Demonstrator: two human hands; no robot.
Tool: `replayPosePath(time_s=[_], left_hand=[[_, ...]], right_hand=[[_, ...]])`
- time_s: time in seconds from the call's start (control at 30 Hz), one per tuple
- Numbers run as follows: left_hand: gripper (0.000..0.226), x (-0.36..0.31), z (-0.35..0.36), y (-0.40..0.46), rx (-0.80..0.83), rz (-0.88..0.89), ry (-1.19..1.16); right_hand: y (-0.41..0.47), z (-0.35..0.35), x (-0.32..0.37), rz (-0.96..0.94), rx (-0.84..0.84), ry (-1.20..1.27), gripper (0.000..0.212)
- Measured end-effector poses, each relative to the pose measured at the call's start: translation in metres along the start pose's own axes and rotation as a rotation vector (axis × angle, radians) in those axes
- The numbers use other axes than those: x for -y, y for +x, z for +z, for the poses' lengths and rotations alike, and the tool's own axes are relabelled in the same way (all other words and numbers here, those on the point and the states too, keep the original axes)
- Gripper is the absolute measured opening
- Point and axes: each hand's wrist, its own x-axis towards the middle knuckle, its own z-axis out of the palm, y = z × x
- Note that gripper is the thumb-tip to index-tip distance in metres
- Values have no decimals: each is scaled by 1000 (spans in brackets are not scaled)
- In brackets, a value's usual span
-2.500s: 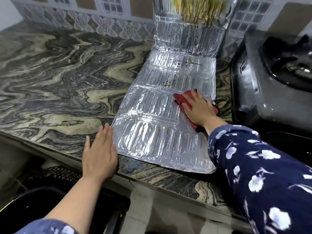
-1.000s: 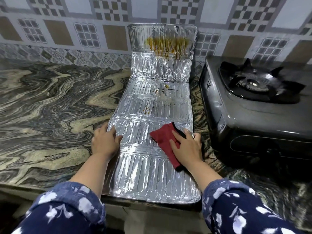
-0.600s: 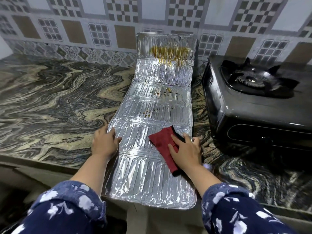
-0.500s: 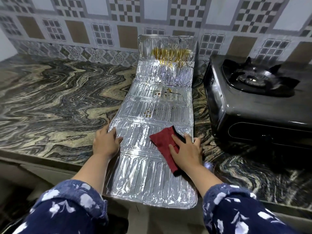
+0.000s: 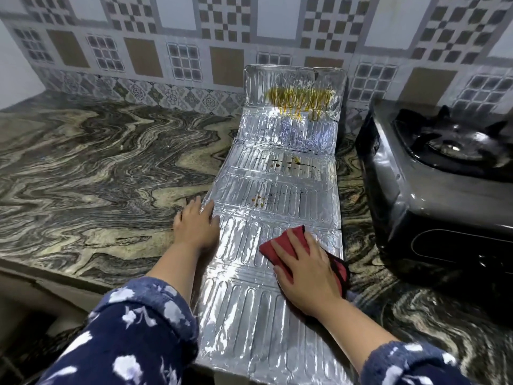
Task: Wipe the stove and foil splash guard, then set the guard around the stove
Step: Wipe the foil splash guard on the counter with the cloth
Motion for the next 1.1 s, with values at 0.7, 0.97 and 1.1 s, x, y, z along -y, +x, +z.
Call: replayPosePath(time_s=[0.7,0.97,1.1], left_hand=[[57,9,23,13,-94,62,80],[57,7,20,9,-79,57,64],[57,10,22,10,-95,58,49]], right_hand=[[243,-17,20,-75,118,-34,49],[160,-11,10,-256,82,-25,45],[157,-22,-52,-13,66,-47,49]])
